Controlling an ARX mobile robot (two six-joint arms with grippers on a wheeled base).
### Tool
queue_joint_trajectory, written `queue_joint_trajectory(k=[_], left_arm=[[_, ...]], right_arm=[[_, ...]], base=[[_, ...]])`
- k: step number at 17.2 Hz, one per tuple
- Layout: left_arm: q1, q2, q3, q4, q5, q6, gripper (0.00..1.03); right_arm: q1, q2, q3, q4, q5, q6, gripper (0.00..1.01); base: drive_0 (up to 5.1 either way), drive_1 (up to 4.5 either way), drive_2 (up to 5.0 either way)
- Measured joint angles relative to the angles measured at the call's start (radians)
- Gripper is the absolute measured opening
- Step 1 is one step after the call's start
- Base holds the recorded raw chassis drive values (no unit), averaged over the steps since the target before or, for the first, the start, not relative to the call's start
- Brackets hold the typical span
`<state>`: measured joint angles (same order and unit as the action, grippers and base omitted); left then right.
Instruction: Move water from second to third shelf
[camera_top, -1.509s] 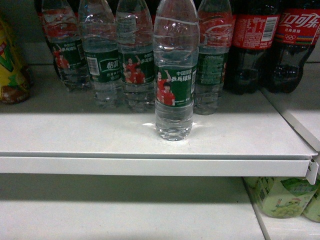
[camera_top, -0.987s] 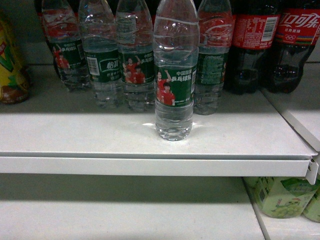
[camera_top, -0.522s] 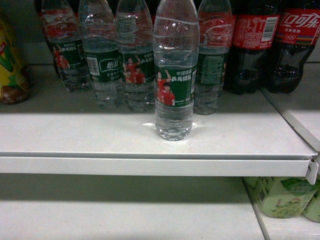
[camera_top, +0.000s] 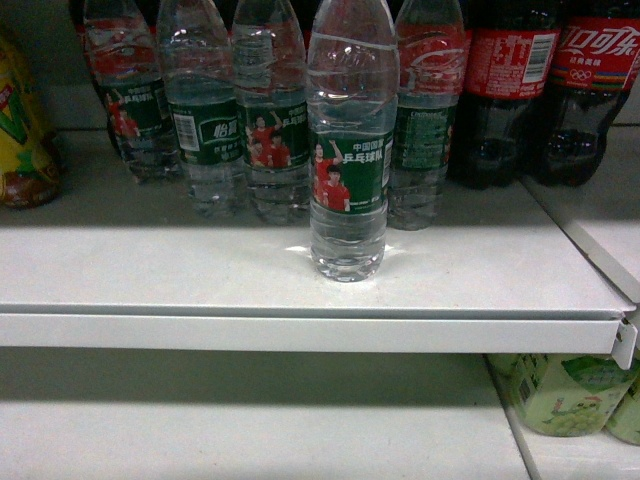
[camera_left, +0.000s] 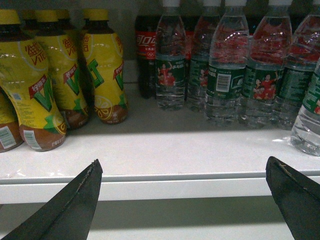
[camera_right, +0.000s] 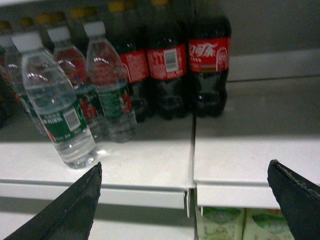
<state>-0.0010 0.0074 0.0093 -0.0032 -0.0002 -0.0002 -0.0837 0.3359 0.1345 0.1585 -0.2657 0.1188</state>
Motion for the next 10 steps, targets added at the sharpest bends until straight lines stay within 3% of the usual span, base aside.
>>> queue_joint_trajectory(k=[2,5,6,8,10], left_arm=[[0.000,0.000,0.000,0.000,0.000,0.000,0.98],[0.000,0.000,0.000,0.000,0.000,0.000,0.98],[0.000,0.000,0.000,0.000,0.000,0.000,0.98],[0.000,0.000,0.000,0.000,0.000,0.000,0.98],[0.000,0.000,0.000,0.000,0.000,0.000,0.98]], right_arm=[[0.033,0.152,0.078,0.087,-0.007,-0.004,0.98],[0.158,0.304,0.113,0.155,0.063,-0.037,0.98],[0.230,0.376,0.117,0.197,0.100,-0.041,0.98],[0.305,0.459,0.120,0.256,0.145,-0.043,0.98],[0.428,0.621,0.146,0.351,0.199,-0.044,0.98]], base=[[0.0,0.00,0.0],[0.0,0.00,0.0],[0.0,0.00,0.0],[0.0,0.00,0.0],[0.0,0.00,0.0]])
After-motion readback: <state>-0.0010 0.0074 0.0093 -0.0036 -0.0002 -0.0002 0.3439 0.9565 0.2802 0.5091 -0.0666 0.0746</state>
